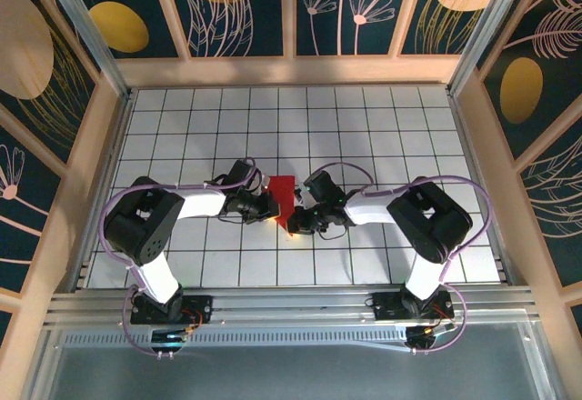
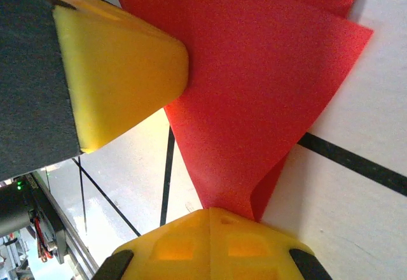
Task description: Fold a paper plane with a square sheet of paper (fold left side to right side)
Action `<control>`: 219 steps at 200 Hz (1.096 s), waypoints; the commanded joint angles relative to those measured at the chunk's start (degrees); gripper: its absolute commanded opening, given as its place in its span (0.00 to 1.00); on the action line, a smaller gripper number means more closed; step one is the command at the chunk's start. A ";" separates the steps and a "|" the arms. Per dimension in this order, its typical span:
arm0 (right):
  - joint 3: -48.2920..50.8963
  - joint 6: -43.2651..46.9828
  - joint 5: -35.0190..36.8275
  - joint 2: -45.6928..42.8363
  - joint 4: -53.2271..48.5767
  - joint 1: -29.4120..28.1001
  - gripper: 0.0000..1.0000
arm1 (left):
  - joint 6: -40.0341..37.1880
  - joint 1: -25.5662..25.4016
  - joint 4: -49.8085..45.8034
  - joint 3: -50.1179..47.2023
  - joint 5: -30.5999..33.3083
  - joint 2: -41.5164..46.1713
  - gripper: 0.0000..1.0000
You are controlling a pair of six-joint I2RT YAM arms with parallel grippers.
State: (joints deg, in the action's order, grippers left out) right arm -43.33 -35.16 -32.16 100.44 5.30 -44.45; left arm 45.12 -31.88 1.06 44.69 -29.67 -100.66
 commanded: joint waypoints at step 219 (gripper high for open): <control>-1.49 -2.59 -1.94 -3.00 -1.22 0.94 0.00 | 0.50 0.05 -4.38 -0.93 7.00 -2.66 0.00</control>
State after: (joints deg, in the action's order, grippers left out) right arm -43.79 -35.44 -36.34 94.67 0.23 -43.13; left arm 45.32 -31.90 1.08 44.69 -29.54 -100.66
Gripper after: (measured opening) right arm 0.052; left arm 0.054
